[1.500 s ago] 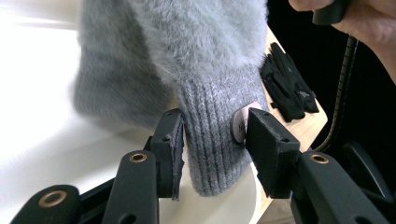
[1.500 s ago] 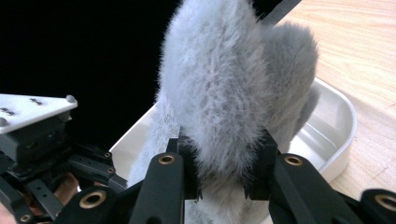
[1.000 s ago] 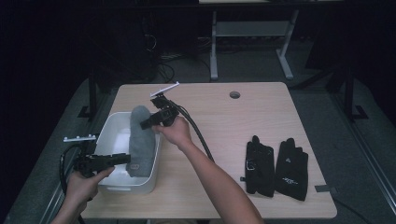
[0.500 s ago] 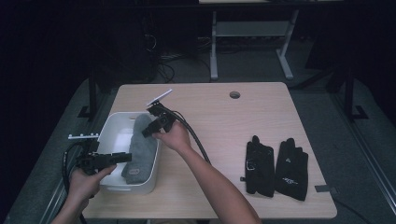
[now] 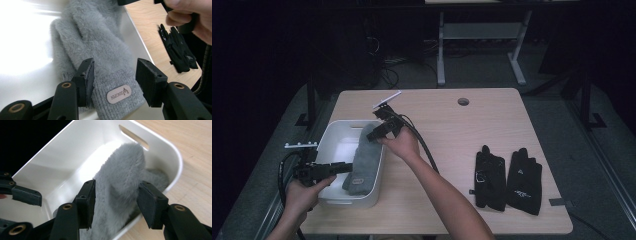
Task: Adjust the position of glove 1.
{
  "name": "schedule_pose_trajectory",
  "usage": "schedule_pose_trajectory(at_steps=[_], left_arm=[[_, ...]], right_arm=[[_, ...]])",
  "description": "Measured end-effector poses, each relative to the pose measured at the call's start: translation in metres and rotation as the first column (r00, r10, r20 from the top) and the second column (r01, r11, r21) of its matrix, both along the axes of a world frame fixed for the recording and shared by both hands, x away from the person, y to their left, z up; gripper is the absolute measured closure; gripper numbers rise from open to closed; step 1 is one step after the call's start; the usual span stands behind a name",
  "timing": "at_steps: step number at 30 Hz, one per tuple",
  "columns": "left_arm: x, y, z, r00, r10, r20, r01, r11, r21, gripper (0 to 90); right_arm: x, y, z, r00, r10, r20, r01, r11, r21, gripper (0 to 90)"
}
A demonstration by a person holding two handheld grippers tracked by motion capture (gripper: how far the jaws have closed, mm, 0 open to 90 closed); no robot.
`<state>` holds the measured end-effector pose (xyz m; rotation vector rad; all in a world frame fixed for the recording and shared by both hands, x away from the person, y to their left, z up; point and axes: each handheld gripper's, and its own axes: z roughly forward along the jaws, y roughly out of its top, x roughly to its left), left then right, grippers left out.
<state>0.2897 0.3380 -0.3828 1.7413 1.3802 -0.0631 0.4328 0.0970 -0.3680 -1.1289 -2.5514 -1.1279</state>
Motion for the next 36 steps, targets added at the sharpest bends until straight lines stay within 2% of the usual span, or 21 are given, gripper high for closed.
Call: schedule_pose_trajectory(at_steps=[6, 12, 16, 20, 27, 36], left_arm=[[0.001, -0.001, -0.001, 1.0000, 0.009, 0.001, -0.009, 0.9999, 0.009, 46.9], [0.002, -0.004, 0.000, 1.0000, 0.002, 0.007, -0.002, 0.9999, 0.017, 46.8], [0.001, -0.007, 0.004, 0.9997, -0.006, 0.022, 0.005, 0.9998, 0.018, 46.8], [0.000, -0.014, 0.012, 0.9983, -0.029, 0.050, 0.028, 0.9993, 0.025, 46.6], [-0.001, -0.026, 0.020, 0.9960, -0.052, 0.072, 0.050, 0.9982, 0.032, 46.1], [0.000, -0.048, 0.029, 0.9899, -0.108, 0.092, 0.103, 0.9933, 0.051, 45.8]], right_arm=[[-0.001, -0.009, 0.008, 0.9997, -0.008, 0.024, 0.007, 0.9997, 0.022, 49.8], [-0.003, -0.015, 0.013, 0.9997, -0.004, 0.025, 0.003, 0.9994, 0.035, 50.1], [-0.004, -0.022, 0.017, 0.9994, 0.000, 0.035, -0.002, 0.9985, 0.054, 50.1], [-0.006, -0.031, 0.022, 0.9988, -0.002, 0.049, -0.001, 0.9981, 0.061, 49.7], [-0.008, -0.044, 0.026, 0.9981, -0.011, 0.060, 0.008, 0.9979, 0.064, 49.0], [-0.012, -0.067, 0.033, 0.9970, -0.038, 0.068, 0.033, 0.9976, 0.061, 48.2]])
